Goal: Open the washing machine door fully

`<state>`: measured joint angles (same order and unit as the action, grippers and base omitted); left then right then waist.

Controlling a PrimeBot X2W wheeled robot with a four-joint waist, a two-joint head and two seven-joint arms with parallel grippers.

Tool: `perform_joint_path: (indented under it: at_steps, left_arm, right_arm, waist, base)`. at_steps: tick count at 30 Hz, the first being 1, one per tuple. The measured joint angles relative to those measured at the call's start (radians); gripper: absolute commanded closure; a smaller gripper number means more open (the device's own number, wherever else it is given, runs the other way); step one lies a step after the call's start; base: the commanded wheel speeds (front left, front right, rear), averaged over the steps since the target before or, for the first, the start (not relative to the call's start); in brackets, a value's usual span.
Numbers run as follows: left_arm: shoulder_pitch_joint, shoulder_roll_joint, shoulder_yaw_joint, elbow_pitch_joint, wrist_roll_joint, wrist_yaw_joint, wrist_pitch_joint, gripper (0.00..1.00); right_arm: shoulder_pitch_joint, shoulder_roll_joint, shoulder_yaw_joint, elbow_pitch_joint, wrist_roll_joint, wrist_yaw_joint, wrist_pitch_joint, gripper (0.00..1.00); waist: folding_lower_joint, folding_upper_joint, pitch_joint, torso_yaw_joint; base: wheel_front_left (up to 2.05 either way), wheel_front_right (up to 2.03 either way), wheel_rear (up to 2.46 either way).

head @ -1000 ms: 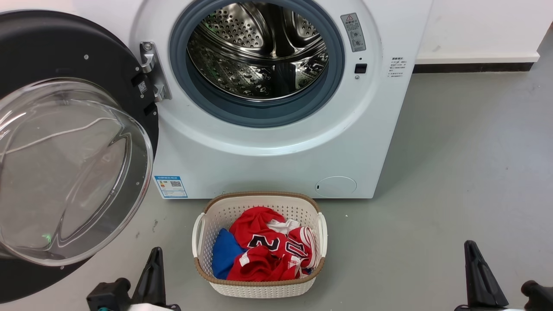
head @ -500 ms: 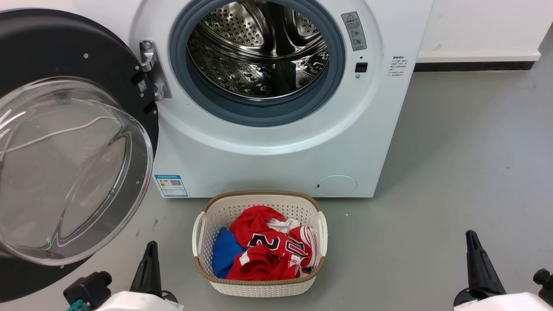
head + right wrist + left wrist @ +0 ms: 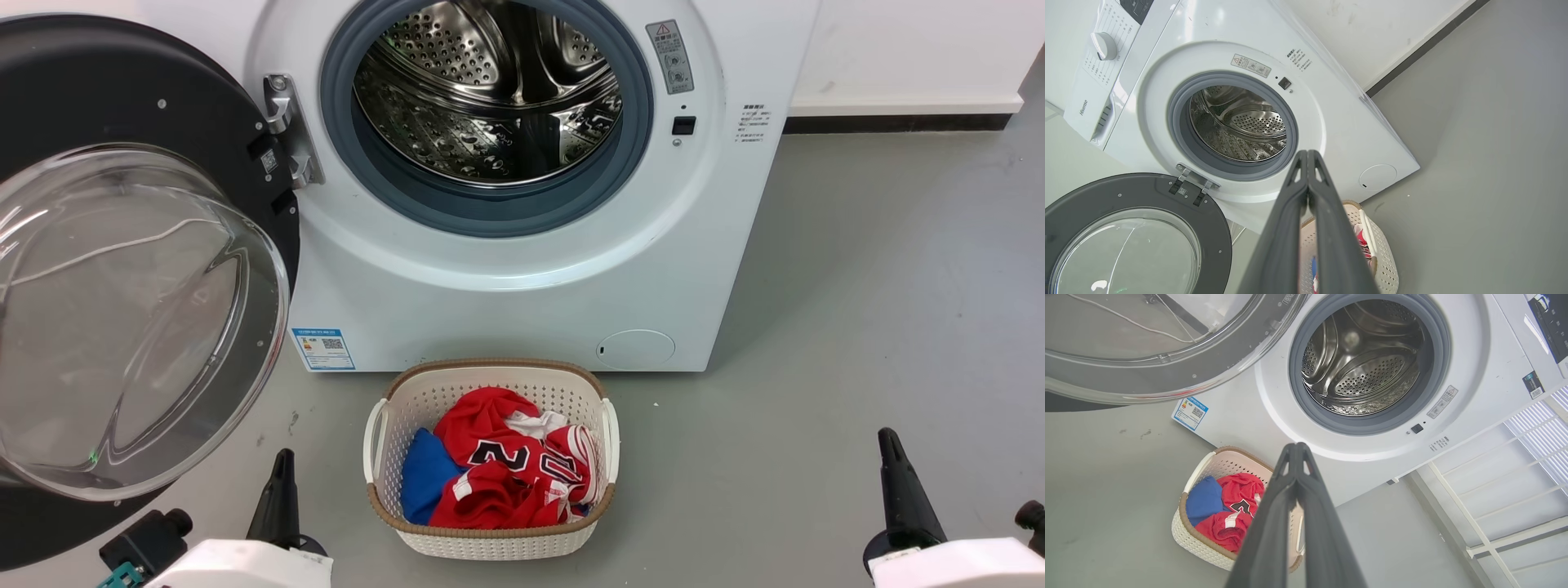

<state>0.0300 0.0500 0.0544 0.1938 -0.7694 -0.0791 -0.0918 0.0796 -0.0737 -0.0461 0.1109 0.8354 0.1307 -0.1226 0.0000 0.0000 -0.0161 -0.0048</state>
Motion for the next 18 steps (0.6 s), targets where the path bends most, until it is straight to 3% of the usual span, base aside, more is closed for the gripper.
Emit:
perform_joint_path:
  at_steps: [18]
  left_arm:
    - [-0.038, 0.000, 0.017, 0.014, -0.231, -0.016, 0.055, 1.00]
  right_arm:
    - [-0.049, -0.005, -0.002, 0.037, 0.226, 0.000, 0.053, 1.00]
  waist:
    - [0.0000, 0.0000, 0.004, 0.001]
  base:
    - [0.00, 0.00, 0.00]
